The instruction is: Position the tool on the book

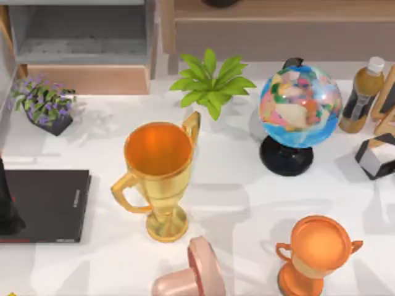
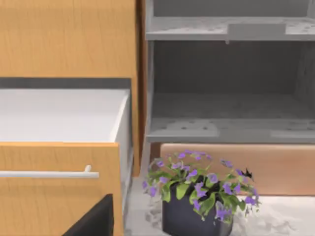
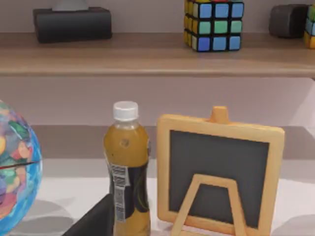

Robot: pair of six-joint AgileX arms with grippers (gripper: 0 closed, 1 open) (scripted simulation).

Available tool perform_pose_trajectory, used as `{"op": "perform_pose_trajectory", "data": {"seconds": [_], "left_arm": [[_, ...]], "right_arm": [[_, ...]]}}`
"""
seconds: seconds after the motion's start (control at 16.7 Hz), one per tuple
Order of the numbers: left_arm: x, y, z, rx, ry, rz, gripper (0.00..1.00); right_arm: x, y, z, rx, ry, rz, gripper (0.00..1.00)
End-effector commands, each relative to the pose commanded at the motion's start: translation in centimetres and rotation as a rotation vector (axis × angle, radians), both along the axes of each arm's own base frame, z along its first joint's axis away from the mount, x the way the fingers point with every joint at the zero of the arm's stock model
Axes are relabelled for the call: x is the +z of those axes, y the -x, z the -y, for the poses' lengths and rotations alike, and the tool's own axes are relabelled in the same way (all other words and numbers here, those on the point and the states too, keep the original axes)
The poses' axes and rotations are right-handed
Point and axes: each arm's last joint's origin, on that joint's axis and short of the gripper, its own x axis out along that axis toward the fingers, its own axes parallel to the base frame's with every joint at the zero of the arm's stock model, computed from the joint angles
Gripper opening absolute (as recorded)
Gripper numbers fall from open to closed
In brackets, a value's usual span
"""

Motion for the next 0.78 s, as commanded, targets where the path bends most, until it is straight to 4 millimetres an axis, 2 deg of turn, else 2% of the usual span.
{"op": "perform_pose_trajectory", "data": {"seconds": [0.18,0.36,0.6,0.78], "left_arm": [[0.1,0.0,0.0,0.003,-0.002,-0.008,1.0],[1.6,-0.1,-0.2,0.027,-0.012,-0.08,1.0],[5.5,-1.5,-0.9,0.089,-0.016,-0.29,1.0],[9.1,-4.9,-2.0,0.151,0.006,-0.517,1.0]], "right_arm": [[0.0,0.0,0.0,0.0,0.0,0.0,1.0],[0.0,0.0,0.0,0.0,0.0,0.0,1.0],[0.0,0.0,0.0,0.0,0.0,0.0,1.0],[0.0,0.0,0.0,0.0,0.0,0.0,1.0]]}}
